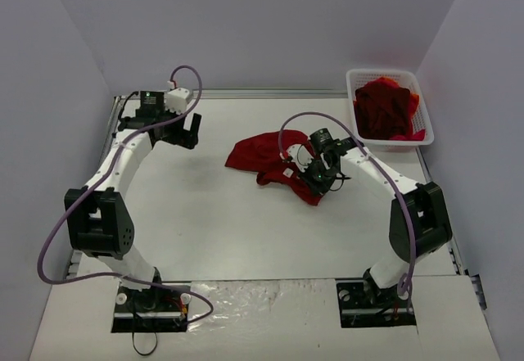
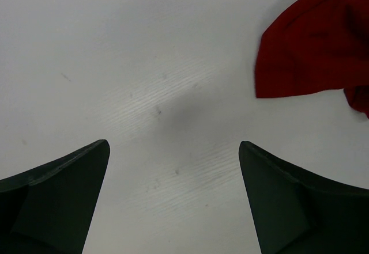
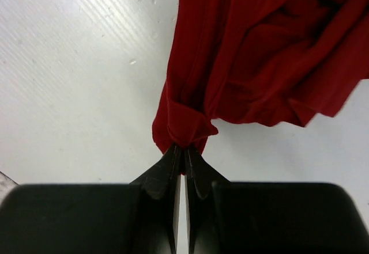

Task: Fold and stack the t-shirts
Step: Move the tshirt to the center of the board, then flatten out the tshirt

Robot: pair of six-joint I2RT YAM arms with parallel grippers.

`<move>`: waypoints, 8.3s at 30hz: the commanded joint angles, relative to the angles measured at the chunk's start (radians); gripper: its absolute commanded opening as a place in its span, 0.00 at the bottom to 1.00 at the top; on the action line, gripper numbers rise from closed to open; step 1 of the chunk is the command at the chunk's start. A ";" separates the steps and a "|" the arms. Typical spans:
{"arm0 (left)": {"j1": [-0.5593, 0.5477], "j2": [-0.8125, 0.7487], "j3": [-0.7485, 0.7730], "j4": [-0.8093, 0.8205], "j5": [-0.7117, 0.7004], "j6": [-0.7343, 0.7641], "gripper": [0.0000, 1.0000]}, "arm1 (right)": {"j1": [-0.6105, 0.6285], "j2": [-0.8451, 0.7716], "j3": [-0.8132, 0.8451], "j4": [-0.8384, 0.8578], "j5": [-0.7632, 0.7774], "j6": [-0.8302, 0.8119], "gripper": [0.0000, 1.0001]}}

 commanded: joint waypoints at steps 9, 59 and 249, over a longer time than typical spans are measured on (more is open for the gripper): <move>-0.237 0.191 0.258 -0.067 0.102 0.004 0.84 | -0.207 -0.138 -0.080 -0.059 0.003 -0.011 0.00; -0.363 -0.044 0.096 0.011 -0.201 0.096 0.02 | -0.291 0.040 0.052 -0.060 0.040 -0.002 0.00; -0.147 -0.423 -0.055 -0.166 -0.636 0.119 0.02 | -0.306 -0.241 0.193 0.015 0.081 -0.011 0.20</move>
